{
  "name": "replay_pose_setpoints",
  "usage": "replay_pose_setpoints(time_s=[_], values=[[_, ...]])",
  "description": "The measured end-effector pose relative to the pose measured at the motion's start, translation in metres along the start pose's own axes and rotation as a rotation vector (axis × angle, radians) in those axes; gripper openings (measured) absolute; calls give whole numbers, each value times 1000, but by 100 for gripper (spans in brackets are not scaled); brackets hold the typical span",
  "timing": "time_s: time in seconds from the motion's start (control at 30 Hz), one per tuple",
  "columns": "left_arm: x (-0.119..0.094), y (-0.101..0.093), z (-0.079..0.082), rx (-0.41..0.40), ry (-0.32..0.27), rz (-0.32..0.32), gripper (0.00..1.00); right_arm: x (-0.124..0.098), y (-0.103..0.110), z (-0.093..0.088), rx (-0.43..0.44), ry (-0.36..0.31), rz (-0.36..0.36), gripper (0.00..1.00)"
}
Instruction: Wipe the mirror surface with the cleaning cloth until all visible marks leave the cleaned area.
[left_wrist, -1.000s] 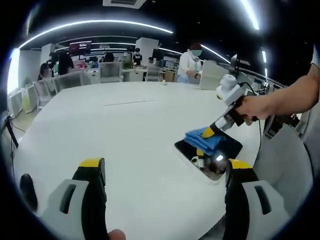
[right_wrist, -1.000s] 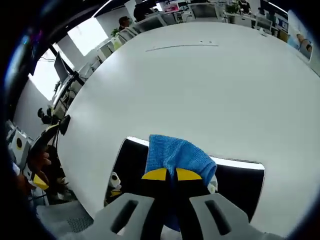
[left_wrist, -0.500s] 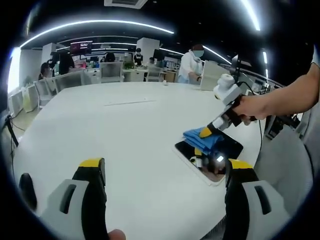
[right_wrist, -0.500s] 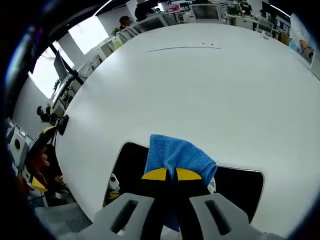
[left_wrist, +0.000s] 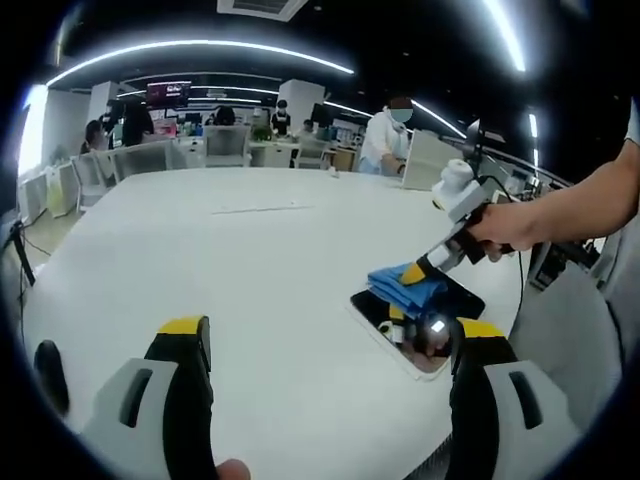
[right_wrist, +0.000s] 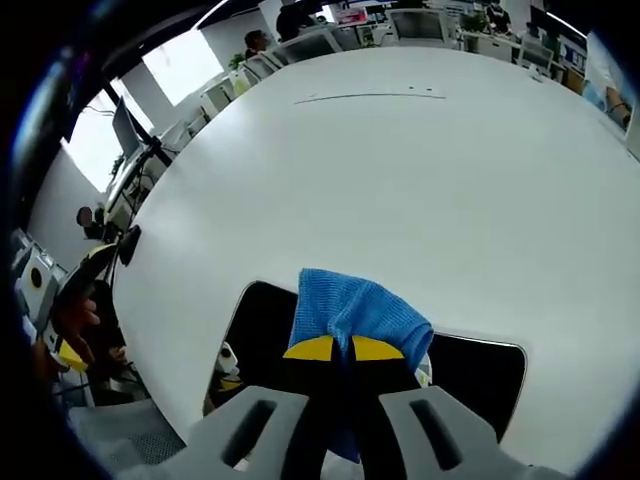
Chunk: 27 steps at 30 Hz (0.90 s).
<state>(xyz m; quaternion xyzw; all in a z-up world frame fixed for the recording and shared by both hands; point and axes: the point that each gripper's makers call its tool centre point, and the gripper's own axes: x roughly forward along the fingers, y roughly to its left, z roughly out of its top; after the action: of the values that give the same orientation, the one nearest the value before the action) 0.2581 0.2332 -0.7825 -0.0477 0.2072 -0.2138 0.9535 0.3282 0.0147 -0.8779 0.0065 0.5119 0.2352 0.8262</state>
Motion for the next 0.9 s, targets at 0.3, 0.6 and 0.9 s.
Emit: replay_pose_setpoints(time_s=[0.3,0.6,0.9], values=[[2,4,2,14,-6,9,99,-3,-8,-1,-2,0,-4,0],[6,1,6,19,-2,-11,99,-6,-16,-3,11,-2,-9,0],[6,-1,6,27,6,-18,99,-9,-26,-6,16,3,-21,0]])
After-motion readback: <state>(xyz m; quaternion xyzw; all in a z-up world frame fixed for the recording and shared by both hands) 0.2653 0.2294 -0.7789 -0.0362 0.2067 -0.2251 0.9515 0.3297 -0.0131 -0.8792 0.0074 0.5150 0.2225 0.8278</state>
